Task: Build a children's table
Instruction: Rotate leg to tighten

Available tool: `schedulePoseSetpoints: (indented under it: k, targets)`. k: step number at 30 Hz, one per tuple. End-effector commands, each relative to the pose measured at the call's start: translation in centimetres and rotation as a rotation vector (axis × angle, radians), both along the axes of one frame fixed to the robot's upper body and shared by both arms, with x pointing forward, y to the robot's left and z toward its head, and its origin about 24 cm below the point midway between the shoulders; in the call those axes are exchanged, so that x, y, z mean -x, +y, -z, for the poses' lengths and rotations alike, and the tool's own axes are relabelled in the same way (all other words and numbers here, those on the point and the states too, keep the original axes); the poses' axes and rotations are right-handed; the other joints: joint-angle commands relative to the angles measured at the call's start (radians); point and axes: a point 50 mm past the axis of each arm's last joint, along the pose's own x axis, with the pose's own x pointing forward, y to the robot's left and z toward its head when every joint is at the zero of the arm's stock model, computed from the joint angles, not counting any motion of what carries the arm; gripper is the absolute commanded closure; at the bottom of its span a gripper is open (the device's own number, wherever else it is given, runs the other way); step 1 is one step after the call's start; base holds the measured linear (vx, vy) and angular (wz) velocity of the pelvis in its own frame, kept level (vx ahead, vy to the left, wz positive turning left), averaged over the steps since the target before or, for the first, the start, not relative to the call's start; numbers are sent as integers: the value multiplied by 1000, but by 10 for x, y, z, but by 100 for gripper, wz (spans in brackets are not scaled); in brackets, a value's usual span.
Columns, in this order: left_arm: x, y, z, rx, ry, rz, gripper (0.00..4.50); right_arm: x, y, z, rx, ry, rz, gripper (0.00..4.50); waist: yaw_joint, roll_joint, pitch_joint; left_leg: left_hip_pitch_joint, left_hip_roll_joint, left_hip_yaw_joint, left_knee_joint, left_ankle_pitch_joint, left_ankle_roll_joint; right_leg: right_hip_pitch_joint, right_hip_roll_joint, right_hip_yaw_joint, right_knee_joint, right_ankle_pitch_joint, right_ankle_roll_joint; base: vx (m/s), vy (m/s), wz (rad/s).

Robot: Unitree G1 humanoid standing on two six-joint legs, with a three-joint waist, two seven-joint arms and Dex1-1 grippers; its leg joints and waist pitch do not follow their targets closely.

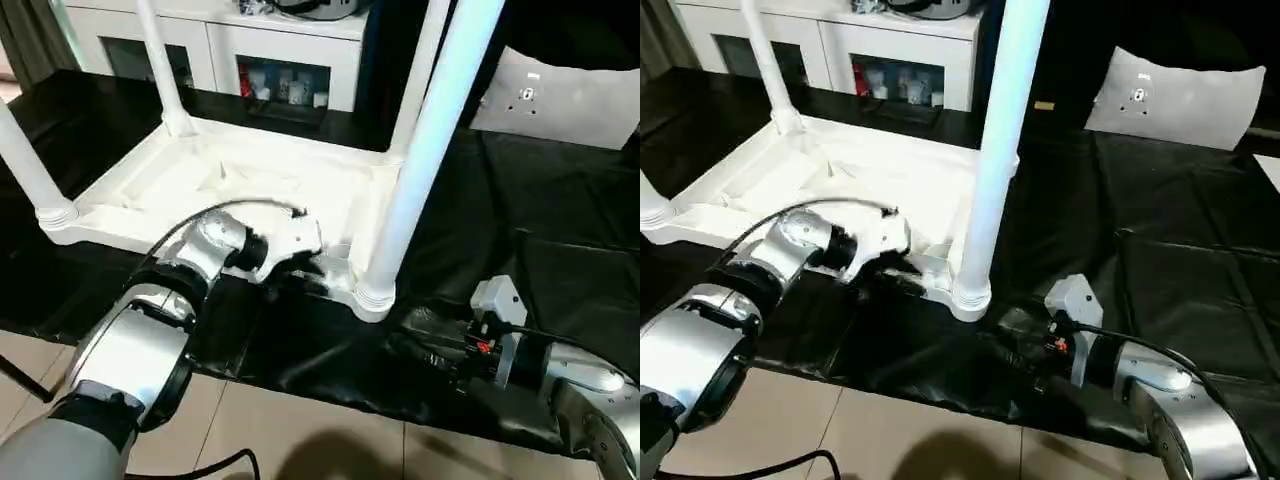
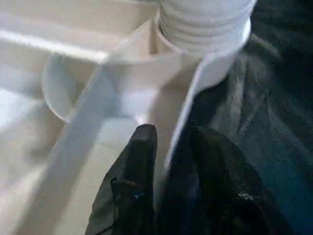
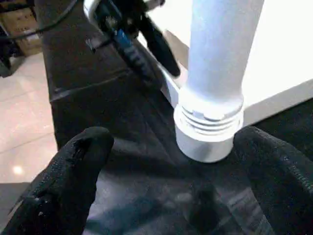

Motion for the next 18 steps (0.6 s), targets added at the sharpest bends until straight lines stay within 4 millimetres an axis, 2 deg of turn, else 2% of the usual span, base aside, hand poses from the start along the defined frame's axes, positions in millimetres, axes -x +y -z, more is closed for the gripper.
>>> schedulePoseSetpoints:
  k: [1,5,6,10,11,14,18]
  targets:
    - [1,2,2,-36,10,6,302,1,-2,-2,9,0,5,0,-1,4,-66,7,82,-33,-76,-66,63,60,-117,64,-60,26,-270,0,0,0]
    - [2,4,8,-80,6,3,302,2,-3,-2,12,3,5,0,-3,5,-66,7,82,-33,-75,-63,70,61,-117,63,-58,46,-273,0,0,0]
    - [2,4,8,-72,6,-11,322,2,-3,-3,12,2,6,0,-4,2,-66,5,80,-32,-75,-66,70,63,-117,63,-60,35,-270,0,0,0]
    - [1,2,4,-22,51,-23,341,3,-3,-4,11,3,4,0,-6,4,-65,6,81,-33,-76,-68,69,61,-117,62,-61,14,-270,0,0,0]
    - [2,3,4,-25,74,-16,362,2,-3,-4,12,3,3,0,-7,4,-66,7,81,-33,-76,-65,69,61,-117,62,-61,15,-271,0,0,0]
    - [3,5,6,-38,131,-35,382,2,-4,-4,12,3,0,0,-10,6,-66,8,82,-33,-76,-61,69,61,-117,63,-58,33,-279,0,0,0]
    - [7,13,11,-166,201,-13,401,0,-4,-5,19,-2,-4,0,-17,5,-66,3,80,-35,-75,-42,85,64,-118,62,-56,71,-286,0,0,0]
